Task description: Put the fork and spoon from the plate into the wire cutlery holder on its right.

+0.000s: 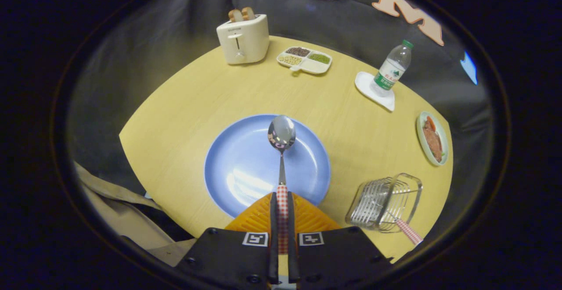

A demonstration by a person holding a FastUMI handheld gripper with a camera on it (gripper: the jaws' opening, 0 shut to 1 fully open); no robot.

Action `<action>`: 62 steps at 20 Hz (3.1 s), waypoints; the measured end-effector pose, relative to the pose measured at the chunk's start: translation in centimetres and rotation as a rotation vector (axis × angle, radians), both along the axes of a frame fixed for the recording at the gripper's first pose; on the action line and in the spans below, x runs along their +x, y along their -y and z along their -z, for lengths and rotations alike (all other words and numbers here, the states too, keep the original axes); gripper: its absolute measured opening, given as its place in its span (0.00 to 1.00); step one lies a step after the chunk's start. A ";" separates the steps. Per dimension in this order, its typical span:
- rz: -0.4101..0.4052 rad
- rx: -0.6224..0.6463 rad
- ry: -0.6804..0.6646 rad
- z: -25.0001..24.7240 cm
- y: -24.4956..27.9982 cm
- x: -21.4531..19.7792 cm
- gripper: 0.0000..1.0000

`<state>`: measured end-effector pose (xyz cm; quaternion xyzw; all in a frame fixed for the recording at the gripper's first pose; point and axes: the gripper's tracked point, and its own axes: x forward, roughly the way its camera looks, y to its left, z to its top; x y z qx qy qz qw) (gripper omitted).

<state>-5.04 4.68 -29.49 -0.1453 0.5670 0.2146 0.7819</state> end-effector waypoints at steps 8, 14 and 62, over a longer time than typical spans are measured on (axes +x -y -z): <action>0.003 -0.053 0.017 -2.9 6.3 2.3 0.12; 0.006 -0.098 -0.020 -4.3 10.5 2.6 0.12; -0.243 -0.349 -0.271 -6.6 17.7 3.5 0.98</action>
